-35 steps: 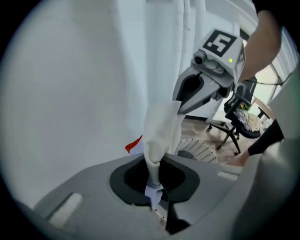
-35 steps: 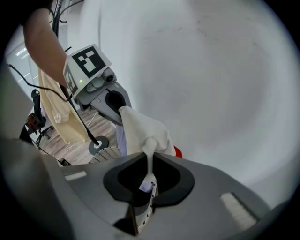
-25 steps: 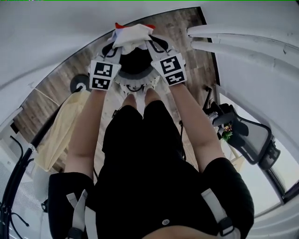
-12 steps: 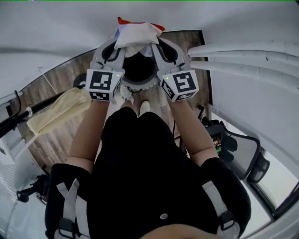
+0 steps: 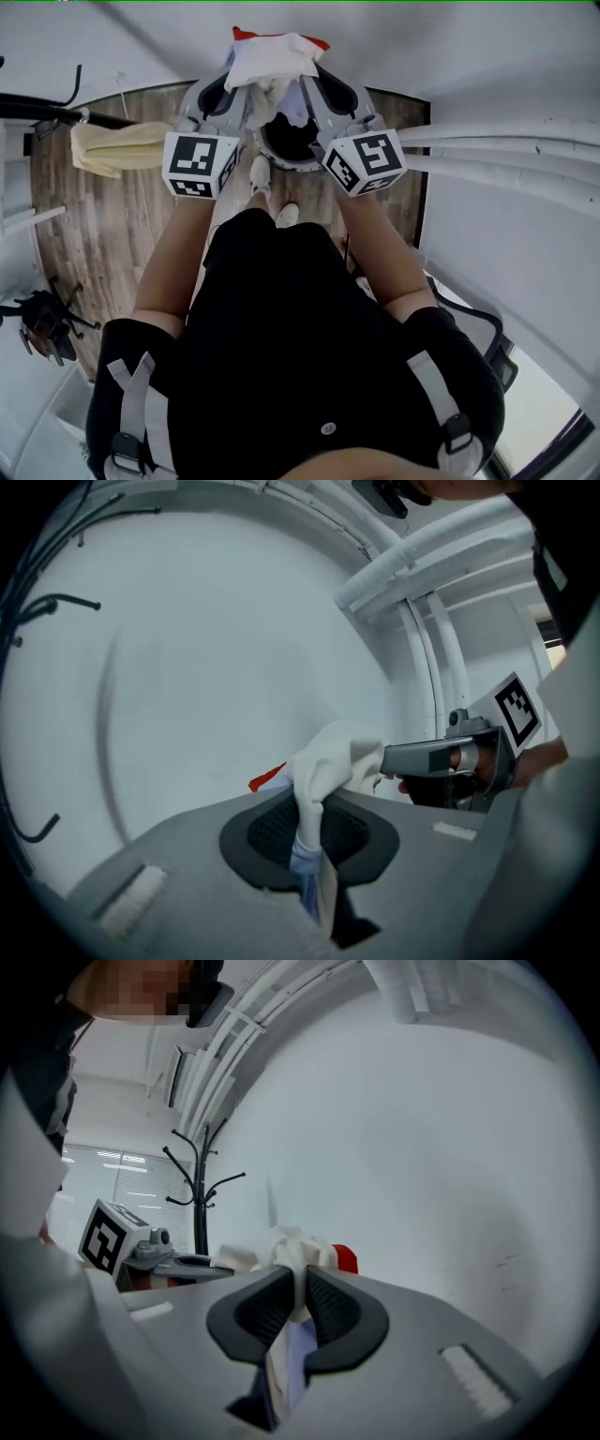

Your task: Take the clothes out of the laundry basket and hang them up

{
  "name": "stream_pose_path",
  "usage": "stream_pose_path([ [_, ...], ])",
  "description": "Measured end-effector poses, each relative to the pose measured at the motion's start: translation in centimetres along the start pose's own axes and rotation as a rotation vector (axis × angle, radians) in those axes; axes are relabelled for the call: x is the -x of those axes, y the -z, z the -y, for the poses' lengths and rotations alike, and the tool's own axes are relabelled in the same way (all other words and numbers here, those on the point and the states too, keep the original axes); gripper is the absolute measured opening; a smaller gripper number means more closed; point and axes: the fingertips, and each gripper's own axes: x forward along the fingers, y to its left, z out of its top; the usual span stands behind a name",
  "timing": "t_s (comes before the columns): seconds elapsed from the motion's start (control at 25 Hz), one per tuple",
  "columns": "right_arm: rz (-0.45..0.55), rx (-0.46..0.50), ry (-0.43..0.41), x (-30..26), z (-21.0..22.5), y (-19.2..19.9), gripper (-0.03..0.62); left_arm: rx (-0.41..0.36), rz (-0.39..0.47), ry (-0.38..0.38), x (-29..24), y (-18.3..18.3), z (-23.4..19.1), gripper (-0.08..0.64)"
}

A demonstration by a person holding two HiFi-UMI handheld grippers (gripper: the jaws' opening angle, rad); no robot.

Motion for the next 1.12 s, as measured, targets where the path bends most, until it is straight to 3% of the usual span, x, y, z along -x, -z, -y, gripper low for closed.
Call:
stream_pose_path([
  [0.32,0.026,-0.019,-0.226,0.0,-11.7,-1.9,0.040,0.013,0.032,-0.202,13.0,-1.4,-2.7,0.026],
  [0.68,0.044,-0.023,-0.434,-0.8,-25.2,-3.6,0.040,-0.002,0.034,-0.362,26.8,-2.2,-6.6,0.026],
  [0.88,0.048,0.005,-0.493,-3.5,-33.9,-3.5,0.040,0.009,0.072,-0.422,34.6,-2.0,-11.4,0.026],
  [1.12,0.038,0.017,-0.516,-6.1,-42.9,-2.5,0.040,0.004,0.100,-0.439,42.1,-1.1,-16.3,0.026],
])
